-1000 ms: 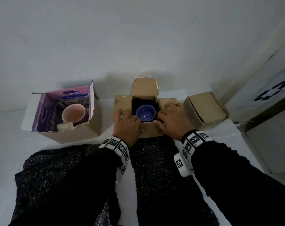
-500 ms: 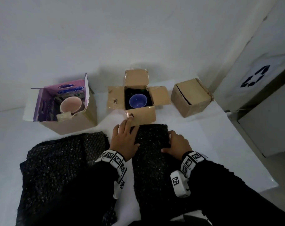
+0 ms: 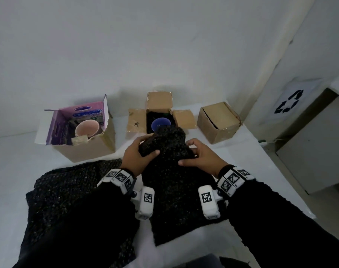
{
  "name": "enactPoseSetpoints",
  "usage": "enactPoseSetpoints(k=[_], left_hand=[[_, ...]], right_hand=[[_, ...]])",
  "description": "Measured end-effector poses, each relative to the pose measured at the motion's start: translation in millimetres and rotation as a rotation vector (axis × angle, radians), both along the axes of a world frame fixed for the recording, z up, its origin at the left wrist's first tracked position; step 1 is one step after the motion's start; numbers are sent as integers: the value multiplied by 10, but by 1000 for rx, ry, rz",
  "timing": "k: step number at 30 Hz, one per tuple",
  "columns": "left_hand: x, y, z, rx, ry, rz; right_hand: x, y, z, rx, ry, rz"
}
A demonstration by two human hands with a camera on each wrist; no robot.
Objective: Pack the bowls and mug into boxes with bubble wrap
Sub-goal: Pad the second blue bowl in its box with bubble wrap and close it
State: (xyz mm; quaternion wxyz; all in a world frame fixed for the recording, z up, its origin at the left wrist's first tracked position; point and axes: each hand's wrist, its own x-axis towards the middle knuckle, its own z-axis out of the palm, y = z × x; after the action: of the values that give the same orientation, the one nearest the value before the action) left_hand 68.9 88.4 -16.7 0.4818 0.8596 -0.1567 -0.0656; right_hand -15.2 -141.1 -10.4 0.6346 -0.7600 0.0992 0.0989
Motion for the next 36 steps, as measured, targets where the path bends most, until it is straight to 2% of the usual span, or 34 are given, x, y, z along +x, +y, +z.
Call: enactPoseSetpoints(k=[2, 5, 8, 10, 12, 14, 16, 18, 19, 22, 27, 30, 31, 33, 36], left_hand=[[50, -4, 192, -61, -60, -49], [141, -55, 469, -63, -114, -67], [313, -68, 775, 35, -122, -1], [434, -52, 1009, 226, -113, 6], [540, -45, 1231, 359, -158, 24], [648, -68, 1396, 395, -200, 53], [755, -105, 1526, 369, -213, 78], [839, -139, 1647, 224, -183, 83], [881, -154, 1700, 145, -200, 92], [982, -192, 1809, 77, -423, 125], [1046, -250, 1675, -50, -712, 7], [1039, -271, 1383, -64, -714, -70], [1036, -274, 1263, -29, -686, -87], [1039, -271, 991, 90, -647, -100], [1025, -260, 618, 424, -739, -81]], right_hand=[[74, 74, 201, 118, -23, -92], [304, 72, 517, 30, -123, -253], [565, 8, 845, -344, -204, -235], [683, 4, 1077, -621, -223, -184], [774, 30, 1274, -777, -248, -180], [861, 69, 1412, -781, -293, -200], [953, 91, 1495, -614, -317, -232], [1037, 90, 1560, -484, -381, -269], [1084, 74, 1598, -485, -439, -286], [1181, 6, 1695, -520, -617, -290], [1284, -133, 1655, -499, -900, -215], [1317, -169, 1410, -513, -930, -158], [1330, -178, 1273, -572, -897, -145], [1338, -194, 972, -811, -791, -158], [1295, -205, 607, -1140, -676, -153]])
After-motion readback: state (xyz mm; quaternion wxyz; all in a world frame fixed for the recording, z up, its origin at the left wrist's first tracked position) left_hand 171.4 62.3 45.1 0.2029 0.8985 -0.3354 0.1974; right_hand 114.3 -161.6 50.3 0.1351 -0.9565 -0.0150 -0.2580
